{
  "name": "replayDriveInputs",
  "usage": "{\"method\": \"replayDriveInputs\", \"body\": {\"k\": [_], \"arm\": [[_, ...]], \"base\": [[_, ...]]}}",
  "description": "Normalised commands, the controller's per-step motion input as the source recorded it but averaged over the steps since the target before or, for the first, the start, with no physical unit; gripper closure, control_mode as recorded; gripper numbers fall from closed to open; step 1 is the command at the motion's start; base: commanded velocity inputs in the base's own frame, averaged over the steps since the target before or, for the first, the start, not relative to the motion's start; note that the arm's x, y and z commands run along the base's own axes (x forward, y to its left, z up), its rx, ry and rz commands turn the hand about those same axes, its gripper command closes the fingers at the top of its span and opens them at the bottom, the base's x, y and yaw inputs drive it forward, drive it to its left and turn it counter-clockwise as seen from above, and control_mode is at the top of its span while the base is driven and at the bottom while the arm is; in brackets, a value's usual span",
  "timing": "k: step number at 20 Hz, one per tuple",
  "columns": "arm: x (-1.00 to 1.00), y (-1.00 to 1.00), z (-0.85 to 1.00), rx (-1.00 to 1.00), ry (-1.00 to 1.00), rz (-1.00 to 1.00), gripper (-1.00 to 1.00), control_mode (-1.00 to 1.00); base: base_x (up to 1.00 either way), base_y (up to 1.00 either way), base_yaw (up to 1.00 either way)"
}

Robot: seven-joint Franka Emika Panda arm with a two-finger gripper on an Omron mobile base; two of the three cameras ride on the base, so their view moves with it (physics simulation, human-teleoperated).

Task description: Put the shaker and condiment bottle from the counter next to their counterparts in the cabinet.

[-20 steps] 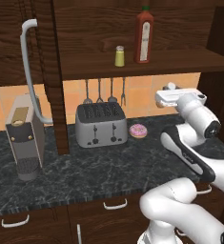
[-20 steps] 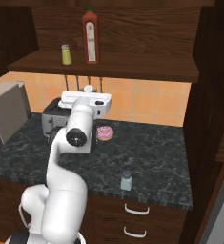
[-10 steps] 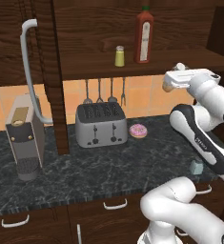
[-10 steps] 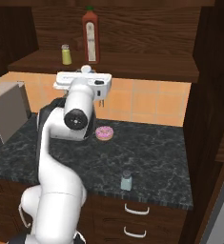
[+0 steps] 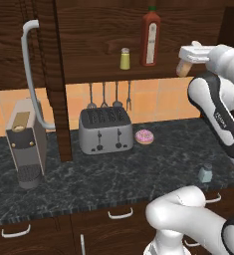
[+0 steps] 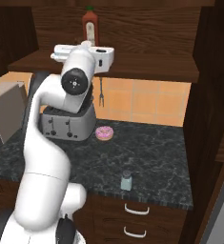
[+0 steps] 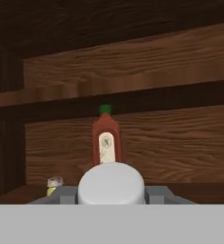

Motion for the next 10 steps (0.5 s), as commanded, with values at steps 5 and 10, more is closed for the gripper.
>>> {"method": "replayDriveInputs", "body": {"k": [5, 10], "arm": [[0.0, -0.13, 0.45, -0.05, 0.23, 0.03, 1.0, -1.0], [0.02, -0.07, -0.05, -0.06, 0.06, 0.0, 1.0, -1.0]], "base": [[0.0, 0.0, 0.0], [0.0, 0.0, 0.0]]}}
